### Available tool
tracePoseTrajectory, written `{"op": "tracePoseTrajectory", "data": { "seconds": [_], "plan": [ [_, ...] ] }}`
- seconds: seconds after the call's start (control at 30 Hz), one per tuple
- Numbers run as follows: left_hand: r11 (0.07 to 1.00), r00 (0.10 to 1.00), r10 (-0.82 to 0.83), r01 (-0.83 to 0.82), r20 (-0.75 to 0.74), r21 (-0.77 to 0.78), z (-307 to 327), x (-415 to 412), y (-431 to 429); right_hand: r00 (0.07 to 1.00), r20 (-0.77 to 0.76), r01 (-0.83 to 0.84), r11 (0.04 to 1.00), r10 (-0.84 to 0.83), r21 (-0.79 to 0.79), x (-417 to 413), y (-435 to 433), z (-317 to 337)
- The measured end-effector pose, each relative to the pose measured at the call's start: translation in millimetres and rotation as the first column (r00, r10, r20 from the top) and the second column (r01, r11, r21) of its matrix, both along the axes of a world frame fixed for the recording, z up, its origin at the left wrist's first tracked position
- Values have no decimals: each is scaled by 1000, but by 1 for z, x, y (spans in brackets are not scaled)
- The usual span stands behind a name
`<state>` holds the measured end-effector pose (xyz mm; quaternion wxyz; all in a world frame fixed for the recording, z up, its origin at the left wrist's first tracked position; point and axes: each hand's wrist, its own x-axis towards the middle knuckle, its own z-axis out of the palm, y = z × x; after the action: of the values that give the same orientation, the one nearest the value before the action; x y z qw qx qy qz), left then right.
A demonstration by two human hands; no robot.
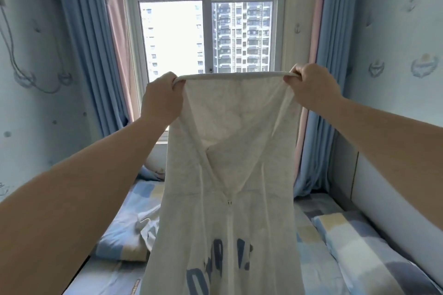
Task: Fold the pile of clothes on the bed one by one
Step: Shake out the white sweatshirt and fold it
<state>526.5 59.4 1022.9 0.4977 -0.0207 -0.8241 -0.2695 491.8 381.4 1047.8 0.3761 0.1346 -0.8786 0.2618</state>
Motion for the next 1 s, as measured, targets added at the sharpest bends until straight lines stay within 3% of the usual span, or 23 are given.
{"op": "tracePoseTrajectory", "data": {
  "seconds": [0.27,0.47,0.63,0.73,0.9,1.0],
  "plan": [
    [999,977,10,0,211,-49,-53,-158,-34,987,155,-38,998,46,-53,-135,-21,-36],
    [995,877,-78,39,475,92,-150,-304,-47,916,401,65,976,24,-208,-279,-55,-122],
    [944,736,-168,-71,656,321,-291,-418,-55,780,613,233,852,124,-469,-396,-96,-253],
    [863,615,-304,-145,728,483,-398,-462,-54,686,720,324,844,101,-428,-449,-110,-360],
    [764,441,-461,-243,770,598,-562,-498,-48,536,840,380,867,77,-322,-493,-113,-536],
    [716,426,-508,-274,749,642,-621,-532,-52,562,813,382,825,152,-418,-524,-113,-591]
  ]
}}
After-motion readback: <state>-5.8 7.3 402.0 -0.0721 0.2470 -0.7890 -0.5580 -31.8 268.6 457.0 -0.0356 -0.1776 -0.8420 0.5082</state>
